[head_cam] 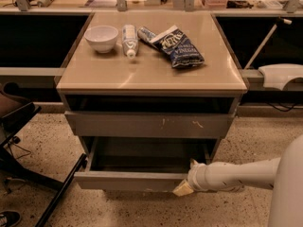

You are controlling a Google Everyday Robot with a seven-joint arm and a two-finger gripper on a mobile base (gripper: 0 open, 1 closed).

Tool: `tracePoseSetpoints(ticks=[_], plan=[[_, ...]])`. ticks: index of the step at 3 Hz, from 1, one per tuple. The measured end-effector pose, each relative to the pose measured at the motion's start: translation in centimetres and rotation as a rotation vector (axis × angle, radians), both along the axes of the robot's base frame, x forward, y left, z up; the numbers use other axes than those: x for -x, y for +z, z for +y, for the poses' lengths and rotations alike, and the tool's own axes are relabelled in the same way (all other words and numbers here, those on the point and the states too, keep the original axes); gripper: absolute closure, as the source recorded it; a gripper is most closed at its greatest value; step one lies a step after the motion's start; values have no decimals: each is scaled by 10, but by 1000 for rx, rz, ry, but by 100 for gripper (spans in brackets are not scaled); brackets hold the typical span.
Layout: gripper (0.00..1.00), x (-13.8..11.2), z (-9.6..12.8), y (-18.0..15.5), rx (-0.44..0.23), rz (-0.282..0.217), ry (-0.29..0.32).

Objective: Open middle drawer

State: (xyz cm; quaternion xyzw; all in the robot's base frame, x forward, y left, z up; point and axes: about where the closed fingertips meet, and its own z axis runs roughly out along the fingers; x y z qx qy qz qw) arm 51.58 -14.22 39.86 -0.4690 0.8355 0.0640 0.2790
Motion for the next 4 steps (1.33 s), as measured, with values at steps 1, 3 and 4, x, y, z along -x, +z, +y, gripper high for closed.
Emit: tracePoseSetpoints(ticks=[1, 3, 4], plan=[[42, 0, 0, 0, 0, 0, 0], [89, 0, 0, 0, 0, 0, 0], [100, 12, 0, 1, -3, -7, -10]])
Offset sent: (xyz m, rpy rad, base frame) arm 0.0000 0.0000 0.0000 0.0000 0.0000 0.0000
